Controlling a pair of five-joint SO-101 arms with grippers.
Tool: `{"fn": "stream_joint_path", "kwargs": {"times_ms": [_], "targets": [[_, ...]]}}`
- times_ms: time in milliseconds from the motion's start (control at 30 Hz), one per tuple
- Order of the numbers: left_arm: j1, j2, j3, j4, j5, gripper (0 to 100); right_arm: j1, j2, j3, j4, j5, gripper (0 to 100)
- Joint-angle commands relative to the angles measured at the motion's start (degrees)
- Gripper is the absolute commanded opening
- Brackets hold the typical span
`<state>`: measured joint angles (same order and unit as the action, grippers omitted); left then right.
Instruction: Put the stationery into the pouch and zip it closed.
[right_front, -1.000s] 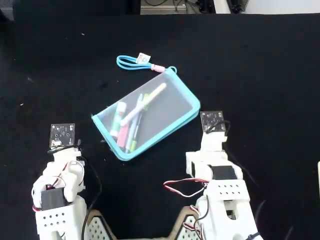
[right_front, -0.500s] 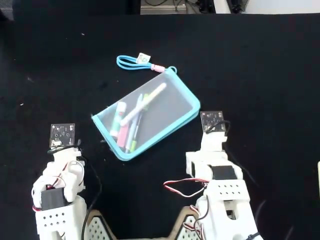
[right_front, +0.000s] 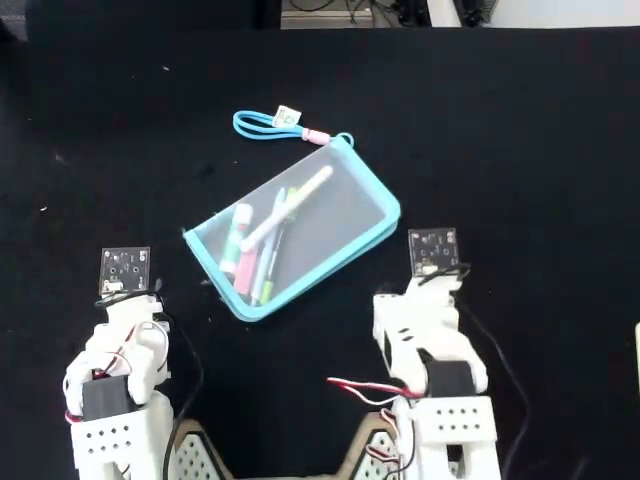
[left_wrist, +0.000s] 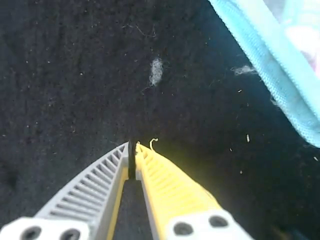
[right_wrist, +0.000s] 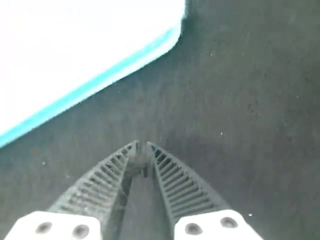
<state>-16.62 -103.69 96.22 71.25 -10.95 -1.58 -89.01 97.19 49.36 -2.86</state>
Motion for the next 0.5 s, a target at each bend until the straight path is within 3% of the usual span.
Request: {"fn": "stream_joint_path", "kwargs": {"times_ms": [0, 133, 233, 467], "targets": [[0.0, -0.4, 1.1, 0.2, 0.4, 3, 0.9, -5.8, 0.0, 7.5, -0.2, 1.1], [-0.1, -0.4, 1.1, 0.2, 0.4, 3, 0.9, -12.9, -0.2, 22.3, -0.1, 1.1], [0.1, -0.4, 1.1, 0.2, 0.4, 3, 0.9, -20.1, -0.7, 24.0, -0.3, 1.1], [0.2, -1.0, 1.1, 0.2, 0.4, 3, 0.8, -19.6, -0.7, 25.4, -0.2, 1.1]]}}
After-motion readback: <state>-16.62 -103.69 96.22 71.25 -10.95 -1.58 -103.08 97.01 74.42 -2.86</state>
